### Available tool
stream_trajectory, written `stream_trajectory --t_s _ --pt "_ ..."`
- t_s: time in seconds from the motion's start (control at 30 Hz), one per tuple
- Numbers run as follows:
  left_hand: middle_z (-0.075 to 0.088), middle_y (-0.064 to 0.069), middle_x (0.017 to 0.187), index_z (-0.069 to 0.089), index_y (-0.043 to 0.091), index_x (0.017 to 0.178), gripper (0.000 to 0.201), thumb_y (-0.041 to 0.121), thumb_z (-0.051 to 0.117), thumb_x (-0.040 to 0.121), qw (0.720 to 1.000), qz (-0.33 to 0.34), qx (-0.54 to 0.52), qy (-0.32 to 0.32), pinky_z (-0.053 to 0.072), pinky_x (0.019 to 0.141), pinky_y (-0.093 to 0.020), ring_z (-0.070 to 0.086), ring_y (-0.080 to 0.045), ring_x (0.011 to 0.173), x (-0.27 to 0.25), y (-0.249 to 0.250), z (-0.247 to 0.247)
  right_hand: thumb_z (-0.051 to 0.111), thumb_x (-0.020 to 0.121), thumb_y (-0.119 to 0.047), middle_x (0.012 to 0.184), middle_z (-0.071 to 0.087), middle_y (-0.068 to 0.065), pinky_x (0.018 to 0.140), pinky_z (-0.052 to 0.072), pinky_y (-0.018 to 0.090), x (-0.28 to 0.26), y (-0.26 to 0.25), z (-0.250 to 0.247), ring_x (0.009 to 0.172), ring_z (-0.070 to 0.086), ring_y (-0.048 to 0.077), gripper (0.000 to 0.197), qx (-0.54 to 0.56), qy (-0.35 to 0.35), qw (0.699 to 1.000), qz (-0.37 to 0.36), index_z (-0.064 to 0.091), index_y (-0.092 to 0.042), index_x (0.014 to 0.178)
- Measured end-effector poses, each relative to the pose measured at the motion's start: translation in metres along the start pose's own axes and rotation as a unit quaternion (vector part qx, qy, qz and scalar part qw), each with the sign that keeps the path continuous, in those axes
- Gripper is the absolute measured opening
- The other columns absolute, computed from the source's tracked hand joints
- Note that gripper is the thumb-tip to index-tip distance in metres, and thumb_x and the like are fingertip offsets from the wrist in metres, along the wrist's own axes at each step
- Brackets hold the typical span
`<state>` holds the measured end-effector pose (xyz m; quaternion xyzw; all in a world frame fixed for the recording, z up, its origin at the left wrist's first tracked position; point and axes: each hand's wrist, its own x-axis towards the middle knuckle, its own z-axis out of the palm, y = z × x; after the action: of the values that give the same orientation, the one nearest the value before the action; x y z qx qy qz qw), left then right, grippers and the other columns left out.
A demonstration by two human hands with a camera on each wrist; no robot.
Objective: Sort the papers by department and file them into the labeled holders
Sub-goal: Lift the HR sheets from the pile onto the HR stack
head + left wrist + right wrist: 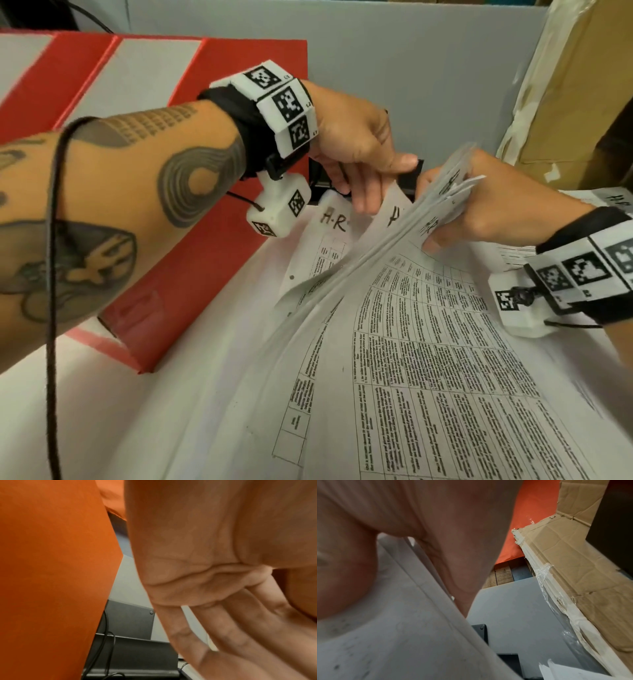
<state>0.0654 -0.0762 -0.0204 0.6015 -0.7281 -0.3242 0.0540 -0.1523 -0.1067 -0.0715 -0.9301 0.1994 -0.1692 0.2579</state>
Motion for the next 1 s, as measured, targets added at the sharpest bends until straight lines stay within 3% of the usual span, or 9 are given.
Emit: stream_trajectory --t_s 0.1,0.17,0.3,0.6,0.67,0.77,0.83,0.9,1.0 --pt "0.079 0.008 0.099 0.076 0.022 0.112 0.034 0.05 0.069 0.093 0.989 -0.021 0.148 0.002 0.058 0.096 -0.043 0.076 -0.012 0.093 0.014 -0.011 0.005 0.093 0.06 0.006 0.08 0.074 -0.017 0.066 0.049 0.01 -0.001 0.0 -0.001 0.075 0.07 0.002 0.058 0.009 -0.003 1.0 0.004 0.068 -0.038 0.087" --pt "0.076 0.012 0.104 0.073 0.032 0.115 0.046 0.06 0.079 0.079 0.965 -0.057 0.256 -0.023 0.056 0.098 -0.042 0.072 -0.011 0.098 0.022 -0.019 0.012 0.093 0.061 0.005 0.088 0.077 -0.014 0.072 0.054 0.017 -0.001 0.0 -0.001 0.084 0.073 0.006 0.053 -0.001 -0.009 1.0 0.008 0.073 -0.026 0.098" --pt "0.072 0.005 0.115 0.067 0.023 0.13 0.065 0.051 0.087 0.074 0.938 -0.129 0.312 -0.076 0.056 0.093 -0.034 0.069 -0.018 0.105 0.034 -0.035 0.026 0.089 0.065 0.007 0.078 0.076 -0.002 0.07 0.053 0.025 -0.003 -0.002 -0.003 0.072 0.07 0.012 0.048 0.019 -0.042 0.999 -0.015 0.078 -0.04 0.073" --pt "0.067 0.004 0.082 0.075 0.013 0.107 0.028 0.033 0.079 0.088 0.908 -0.097 0.408 0.009 0.044 0.059 -0.02 0.063 -0.015 0.077 0.032 -0.029 0.03 0.088 0.065 0.008 0.087 0.079 0.001 0.077 0.059 0.031 -0.002 -0.007 -0.002 0.081 0.074 0.016 0.061 0.028 -0.041 0.998 -0.025 0.074 -0.052 0.065" --pt "0.059 0.008 0.075 0.075 0.016 0.102 0.025 0.035 0.079 0.088 0.897 -0.094 0.431 0.039 0.044 0.059 -0.022 0.057 -0.012 0.071 0.028 -0.019 0.025 0.088 0.065 0.01 0.091 0.078 0.003 0.084 0.06 0.042 -0.002 -0.006 -0.001 0.087 0.074 0.02 0.063 0.024 -0.037 0.999 -0.014 0.074 -0.052 0.065" --pt "0.055 0.006 0.072 0.055 0.026 0.071 0.038 0.045 0.087 0.077 0.873 -0.098 0.47 0.088 0.056 0.073 -0.036 0.054 -0.015 0.069 0.013 -0.002 0.018 0.09 0.062 0.01 0.104 0.076 0.004 0.097 0.055 0.052 -0.002 -0.007 0.0 0.106 0.071 0.021 0.07 0.023 -0.033 0.999 0.009 0.071 -0.058 0.065" --pt "0.068 0.006 0.074 0.068 0.025 0.071 0.031 0.047 0.088 0.074 0.894 -0.077 0.432 0.091 0.059 0.078 -0.035 0.064 -0.014 0.073 0.007 0.001 0.011 0.091 0.062 0.007 0.108 0.076 -0.003 0.104 0.051 0.051 -0.002 -0.008 0.002 0.119 0.066 0.017 0.077 0.019 -0.027 0.999 0.011 0.066 -0.066 0.066" --pt "0.077 0.008 0.077 0.081 0.026 0.08 0.023 0.047 0.087 0.075 0.946 -0.035 0.318 0.054 0.06 0.082 -0.032 0.071 -0.01 0.077 0.002 -0.001 0.005 0.091 0.062 0.004 0.106 0.076 -0.01 0.107 0.049 0.048 -0.002 -0.01 0.005 0.125 0.063 0.015 0.081 0.005 -0.024 1.0 0.013 0.062 -0.072 0.065" --pt "0.081 0.001 0.09 0.082 0.022 0.091 0.018 0.038 0.077 0.086 0.994 0.044 0.095 -0.003 0.061 0.092 -0.038 0.076 -0.011 0.087 -0.008 -0.002 0.001 0.089 0.064 0.006 0.086 0.077 -0.016 0.085 0.053 0.039 -0.002 -0.009 0.006 0.1 0.071 0.008 0.071 -0.016 -0.017 1.0 0.014 0.067 -0.062 0.065"
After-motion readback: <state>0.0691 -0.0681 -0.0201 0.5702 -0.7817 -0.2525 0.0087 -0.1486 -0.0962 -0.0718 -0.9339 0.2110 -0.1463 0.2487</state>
